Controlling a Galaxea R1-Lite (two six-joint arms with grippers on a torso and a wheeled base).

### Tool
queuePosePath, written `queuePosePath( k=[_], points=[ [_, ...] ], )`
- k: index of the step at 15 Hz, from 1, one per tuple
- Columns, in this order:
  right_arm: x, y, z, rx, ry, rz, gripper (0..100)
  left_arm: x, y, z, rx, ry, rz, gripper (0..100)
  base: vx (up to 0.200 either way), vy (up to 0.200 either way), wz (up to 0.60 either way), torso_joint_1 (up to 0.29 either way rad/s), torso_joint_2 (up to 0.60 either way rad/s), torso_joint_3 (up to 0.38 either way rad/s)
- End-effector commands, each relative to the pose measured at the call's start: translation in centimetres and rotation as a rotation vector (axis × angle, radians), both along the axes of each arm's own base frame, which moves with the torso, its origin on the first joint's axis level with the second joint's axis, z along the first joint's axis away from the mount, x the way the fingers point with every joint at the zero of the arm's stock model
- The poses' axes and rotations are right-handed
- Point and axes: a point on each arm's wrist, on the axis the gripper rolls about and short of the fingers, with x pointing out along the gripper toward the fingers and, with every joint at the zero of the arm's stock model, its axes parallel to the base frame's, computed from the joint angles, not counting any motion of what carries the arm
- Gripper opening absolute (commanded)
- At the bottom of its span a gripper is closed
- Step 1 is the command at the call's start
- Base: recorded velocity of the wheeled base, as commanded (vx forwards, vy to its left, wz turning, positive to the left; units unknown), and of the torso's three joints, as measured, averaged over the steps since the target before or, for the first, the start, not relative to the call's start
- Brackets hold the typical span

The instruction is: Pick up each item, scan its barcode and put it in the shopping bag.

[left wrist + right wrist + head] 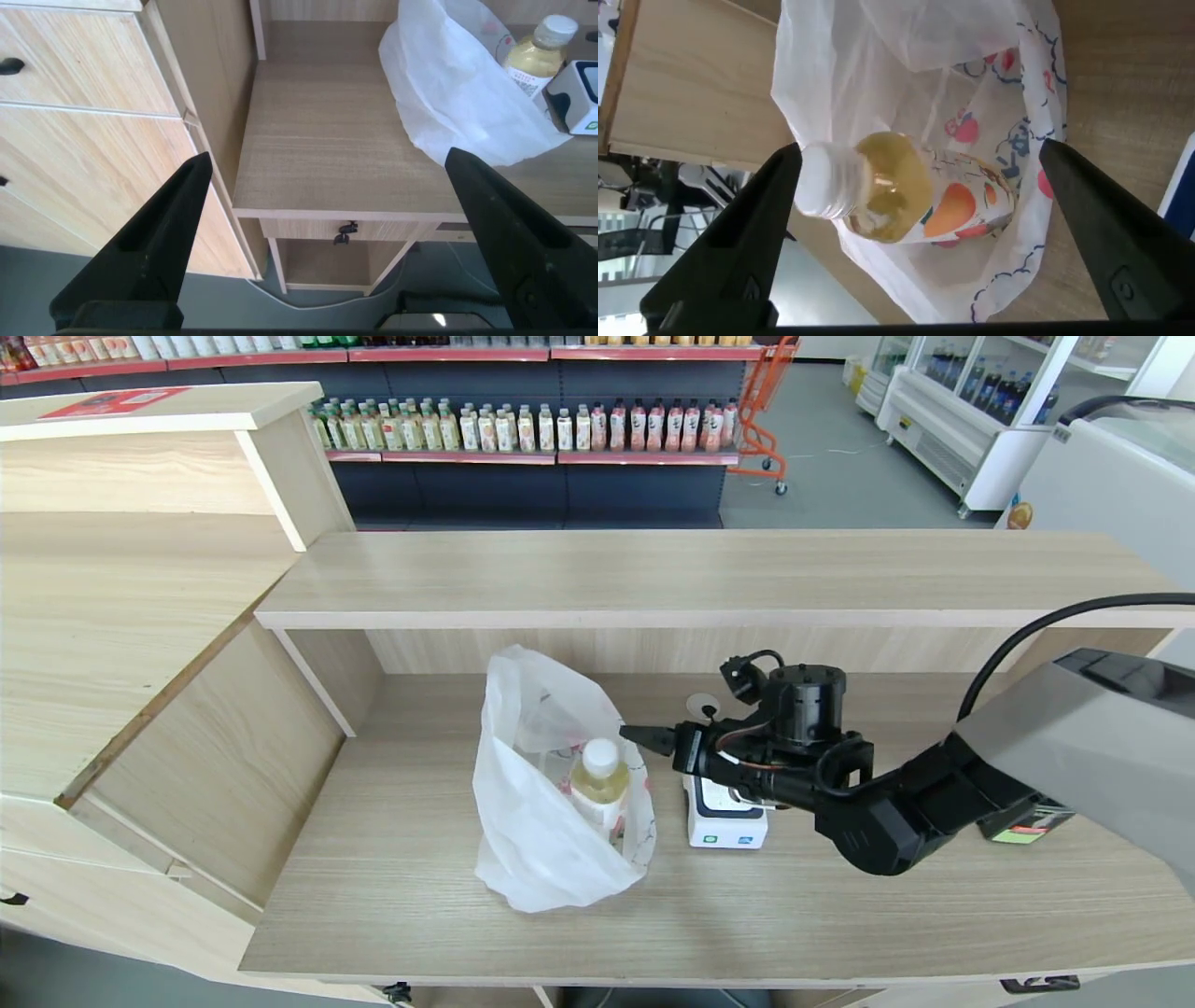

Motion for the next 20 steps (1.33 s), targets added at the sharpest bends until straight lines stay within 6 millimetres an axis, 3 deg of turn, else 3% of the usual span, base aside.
queuePosePath(
  k=[1,4,8,12,16,20],
  points=[
    [-0.9,1.7,0.2,0.01,-0.009,0.045,100,0.0,0.0,0.0,0.0,0.0,0.0,100,0.0,0.0,0.0,0.0,0.0,0.0],
    [-1.2,1.7,0.1,0.012,-0.013,0.049,100,0.0,0.0,0.0,0.0,0.0,0.001,100,0.0,0.0,0.0,0.0,0.0,0.0],
    [-1.7,-2.6,1.2,-0.004,-0.004,-0.034,100,0.0,0.0,0.0,0.0,0.0,0.001,100,0.0,0.0,0.0,0.0,0.0,0.0],
    [-4.8,-6.2,3.3,-0.003,-0.008,-0.086,100,0.0,0.0,0.0,0.0,0.0,0.0,100,0.0,0.0,0.0,0.0,0.0,0.0],
    [-10.9,-10.6,9.0,0.034,-0.115,-0.134,100,0.0,0.0,0.0,0.0,0.0,0.001,100,0.0,0.0,0.0,0.0,0.0,0.0],
    [-14.8,-15.1,11.9,-0.224,-0.341,-0.216,100,0.0,0.0,0.0,0.0,0.0,0.001,100,0.0,0.0,0.0,0.0,0.0,0.0]
  ],
)
